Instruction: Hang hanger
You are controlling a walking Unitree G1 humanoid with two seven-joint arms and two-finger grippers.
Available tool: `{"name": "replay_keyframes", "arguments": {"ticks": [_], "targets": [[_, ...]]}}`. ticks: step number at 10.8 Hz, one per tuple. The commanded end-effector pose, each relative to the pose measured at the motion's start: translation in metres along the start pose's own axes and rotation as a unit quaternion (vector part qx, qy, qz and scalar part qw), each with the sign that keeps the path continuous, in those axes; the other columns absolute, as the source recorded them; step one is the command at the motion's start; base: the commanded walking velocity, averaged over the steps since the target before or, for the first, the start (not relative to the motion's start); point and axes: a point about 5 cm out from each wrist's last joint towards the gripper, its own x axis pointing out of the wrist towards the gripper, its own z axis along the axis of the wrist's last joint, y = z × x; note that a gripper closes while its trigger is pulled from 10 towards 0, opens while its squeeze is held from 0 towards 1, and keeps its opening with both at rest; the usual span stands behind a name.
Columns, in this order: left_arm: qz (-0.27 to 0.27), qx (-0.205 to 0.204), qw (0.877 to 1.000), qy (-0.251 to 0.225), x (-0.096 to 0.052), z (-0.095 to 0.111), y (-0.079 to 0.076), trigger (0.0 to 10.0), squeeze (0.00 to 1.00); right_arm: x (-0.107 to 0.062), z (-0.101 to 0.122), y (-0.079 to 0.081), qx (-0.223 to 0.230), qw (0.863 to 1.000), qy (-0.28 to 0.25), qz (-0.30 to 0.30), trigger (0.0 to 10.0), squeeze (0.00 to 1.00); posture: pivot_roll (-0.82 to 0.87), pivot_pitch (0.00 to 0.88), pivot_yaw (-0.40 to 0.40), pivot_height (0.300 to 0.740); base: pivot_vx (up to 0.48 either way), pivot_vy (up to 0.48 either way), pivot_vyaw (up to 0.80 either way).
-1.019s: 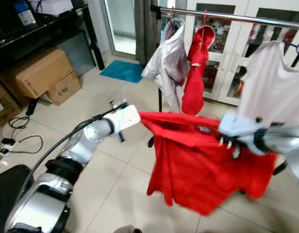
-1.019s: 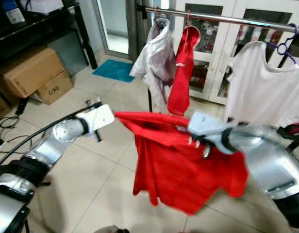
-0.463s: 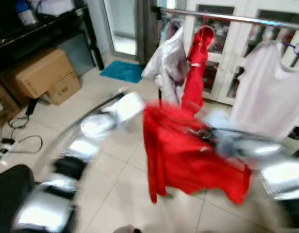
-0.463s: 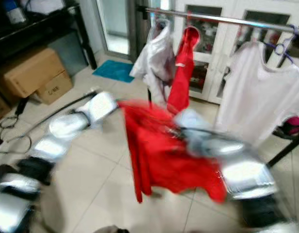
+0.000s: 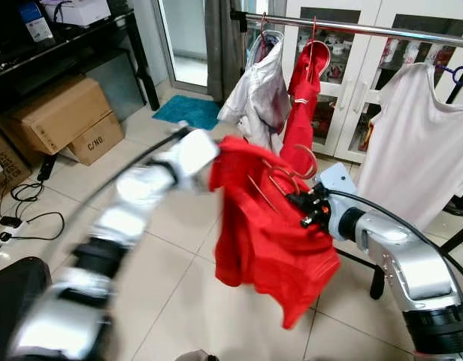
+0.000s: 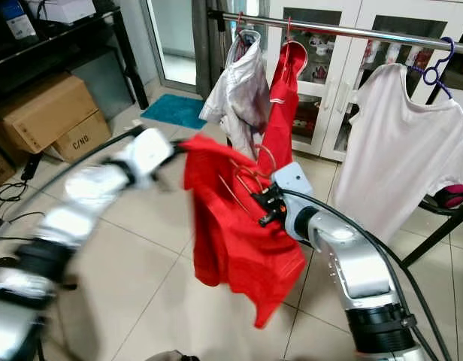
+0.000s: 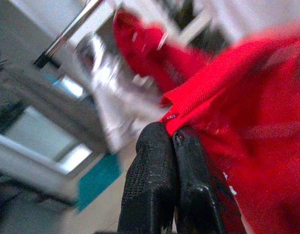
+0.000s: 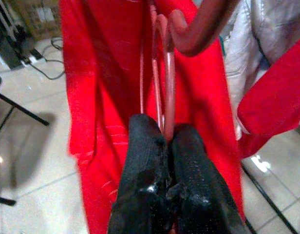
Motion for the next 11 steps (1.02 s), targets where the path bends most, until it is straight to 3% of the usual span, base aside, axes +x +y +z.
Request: {"name": "replay_keyframes", "arguments": {"ticks": [1,4,5,7,8,9,10,11], "targets": [[0.016,0.014,1.0,0.015,-0.004,-0.002,0.006,0.0,0.0,-0.003,0.004,-0.002,-0.023,1.0,-0.007,-0.009,0.0,0.0,-0.15,0.0,0.11,0.74,0.0,0.0,0.0],[0.041,0.076,0.99,0.112,-0.023,-0.035,0.028,0.0,0.0,-0.013,0.001,-0.008,-0.101,0.994,0.039,0.023,0.0,0.0,-0.14,0.0,0.111,0.74,0.0,0.0,0.0],[0.076,0.105,0.978,0.164,-0.04,-0.052,0.052,0.0,0.0,-0.023,-0.008,-0.003,-0.135,0.984,0.074,0.083,0.0,0.0,-0.14,0.0,0.11,0.74,0.0,0.0,0.0],[0.155,0.141,0.958,0.197,-0.061,-0.053,0.095,0.0,0.0,-0.036,-0.028,0.001,-0.171,0.966,0.138,0.14,0.0,0.0,-0.14,0.0,0.109,0.74,0.0,0.0,0.0],[0.17,0.148,0.953,0.202,-0.067,-0.052,0.105,0.0,0.0,-0.039,-0.032,0.002,-0.184,0.959,0.151,0.151,0.0,0.0,-0.14,0.0,0.111,0.74,0.0,0.0,0.0],[0.175,0.153,0.949,0.211,-0.073,-0.054,0.112,0.0,0.0,-0.039,-0.027,0.001,-0.149,0.972,0.117,0.14,0.0,0.0,-0.14,0.0,0.114,0.74,0.0,0.0,0.0],[0.169,0.146,0.949,0.223,-0.078,-0.061,0.11,0.0,0.0,-0.041,-0.02,-0.007,-0.151,0.977,0.099,0.117,0.0,0.0,-0.14,0.0,0.12,0.74,0.0,0.0,0.0],[0.154,0.11,0.959,0.213,-0.074,-0.067,0.099,0.0,0.0,-0.041,-0.012,-0.008,-0.148,0.98,0.062,0.117,0.0,0.0,-0.14,0.0,0.121,0.74,0.0,0.0,0.0]]}}
